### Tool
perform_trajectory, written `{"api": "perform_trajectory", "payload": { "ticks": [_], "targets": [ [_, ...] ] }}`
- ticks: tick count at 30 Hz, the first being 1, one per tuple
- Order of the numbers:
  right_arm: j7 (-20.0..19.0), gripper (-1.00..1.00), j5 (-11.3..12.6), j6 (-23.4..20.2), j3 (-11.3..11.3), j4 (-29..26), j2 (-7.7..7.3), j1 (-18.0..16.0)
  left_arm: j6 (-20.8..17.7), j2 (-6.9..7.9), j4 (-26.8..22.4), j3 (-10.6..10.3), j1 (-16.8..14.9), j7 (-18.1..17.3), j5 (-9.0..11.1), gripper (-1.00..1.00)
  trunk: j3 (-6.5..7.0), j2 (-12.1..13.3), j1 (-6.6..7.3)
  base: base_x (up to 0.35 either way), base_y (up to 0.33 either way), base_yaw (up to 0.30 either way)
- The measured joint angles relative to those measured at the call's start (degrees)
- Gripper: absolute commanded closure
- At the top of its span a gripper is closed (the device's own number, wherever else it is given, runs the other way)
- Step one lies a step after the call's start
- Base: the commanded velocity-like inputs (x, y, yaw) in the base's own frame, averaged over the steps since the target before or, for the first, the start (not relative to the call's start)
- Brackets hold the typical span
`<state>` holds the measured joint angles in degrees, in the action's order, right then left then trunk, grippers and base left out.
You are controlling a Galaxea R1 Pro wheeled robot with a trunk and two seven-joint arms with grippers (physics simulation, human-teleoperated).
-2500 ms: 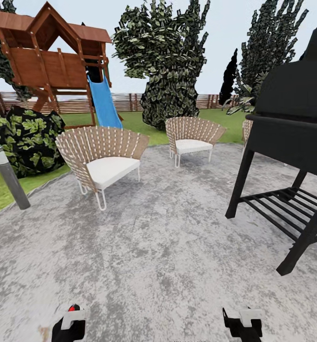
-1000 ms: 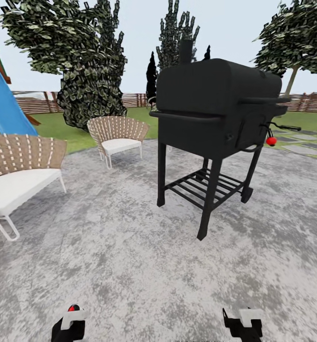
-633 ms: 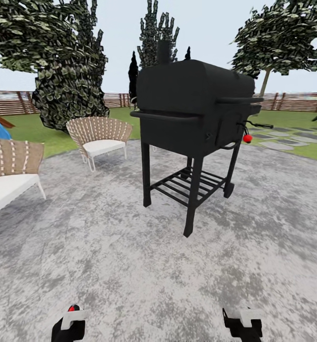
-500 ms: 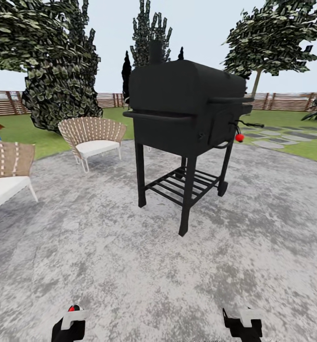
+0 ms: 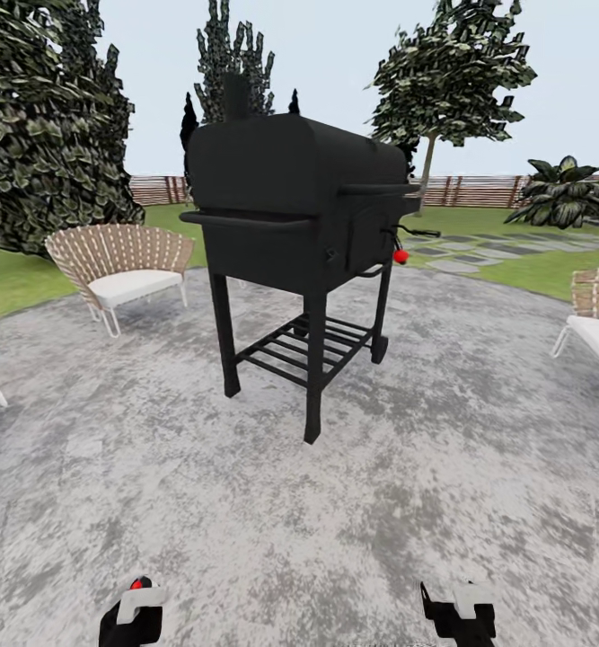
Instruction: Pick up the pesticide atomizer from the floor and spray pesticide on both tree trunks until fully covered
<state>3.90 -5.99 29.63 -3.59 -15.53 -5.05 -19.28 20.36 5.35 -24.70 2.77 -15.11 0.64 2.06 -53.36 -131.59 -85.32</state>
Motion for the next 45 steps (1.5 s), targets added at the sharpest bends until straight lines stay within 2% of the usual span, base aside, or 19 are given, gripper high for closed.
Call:
{"api": "perform_trajectory", "payload": {
  "ticks": [36, 45],
  "targets": [
    [0.0, -1.00, 0.0, 0.0, 0.0, 0.0, 0.03, 0.0, 0.0, -0.09, 0.0, -0.1, 0.0, 0.0, -0.1, 1.00, 0.00, 0.0, 0.00, 0.003, 0.000, -0.300],
    [0.0, -1.00, 0.0, 0.0, 0.0, 0.0, 0.02, 0.0, 0.0, -0.09, 0.1, 0.1, 0.0, 0.0, 0.0, 1.00, 0.00, 0.0, 0.04, 0.323, 0.000, -0.300]
  ]
}}
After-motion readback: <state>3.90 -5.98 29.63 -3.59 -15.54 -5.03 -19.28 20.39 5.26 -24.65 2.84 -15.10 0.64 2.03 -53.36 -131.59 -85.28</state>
